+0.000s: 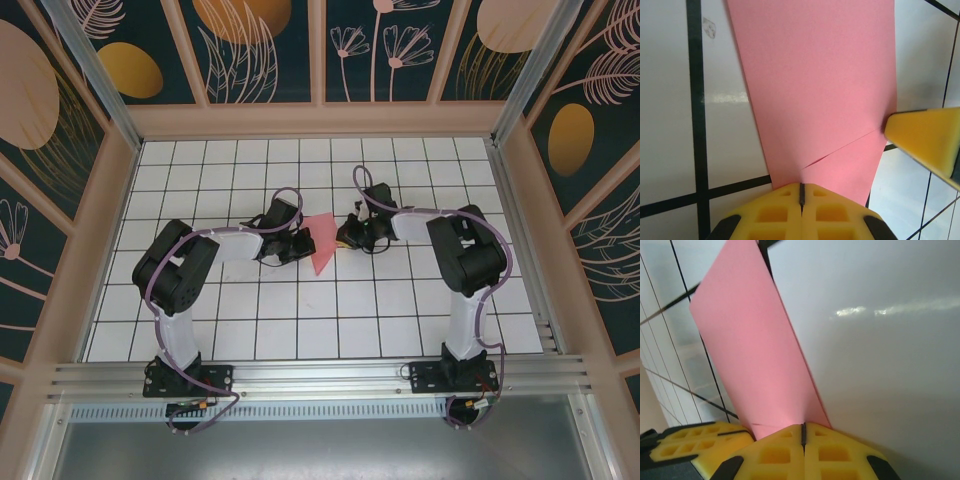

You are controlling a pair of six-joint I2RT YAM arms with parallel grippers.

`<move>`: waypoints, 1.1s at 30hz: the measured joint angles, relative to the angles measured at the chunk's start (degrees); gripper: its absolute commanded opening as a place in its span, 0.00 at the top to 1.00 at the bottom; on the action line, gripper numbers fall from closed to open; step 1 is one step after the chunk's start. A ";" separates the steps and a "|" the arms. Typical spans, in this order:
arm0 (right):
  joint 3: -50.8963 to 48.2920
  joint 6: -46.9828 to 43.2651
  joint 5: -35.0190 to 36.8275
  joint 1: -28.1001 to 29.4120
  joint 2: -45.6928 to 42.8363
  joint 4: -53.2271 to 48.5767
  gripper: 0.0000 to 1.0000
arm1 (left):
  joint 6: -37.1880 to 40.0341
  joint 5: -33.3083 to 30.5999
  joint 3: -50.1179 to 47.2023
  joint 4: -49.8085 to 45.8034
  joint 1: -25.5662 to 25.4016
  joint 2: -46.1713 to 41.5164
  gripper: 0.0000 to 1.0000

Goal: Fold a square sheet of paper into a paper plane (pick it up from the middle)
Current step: Third fold the triangle at the center of the table.

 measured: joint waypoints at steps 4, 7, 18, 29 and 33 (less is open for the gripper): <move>0.85 0.61 1.68 -0.68 0.11 -0.98 0.94 | -0.02 0.04 -0.22 0.44 0.00 0.00 1.00; 1.44 0.61 2.10 -0.72 0.37 -1.25 0.94 | -0.02 0.09 -0.57 1.11 0.00 -0.02 1.00; -3.61 1.18 1.53 3.30 -7.65 0.92 0.92 | -0.24 0.22 -3.02 5.20 0.07 -0.52 1.00; -9.73 3.87 -0.83 12.02 -8.92 3.76 0.93 | -1.57 0.46 -6.14 10.78 0.17 -1.05 1.00; -9.73 3.82 -1.05 12.17 -8.37 4.02 0.93 | -1.77 0.46 -6.51 11.58 0.17 -1.11 1.00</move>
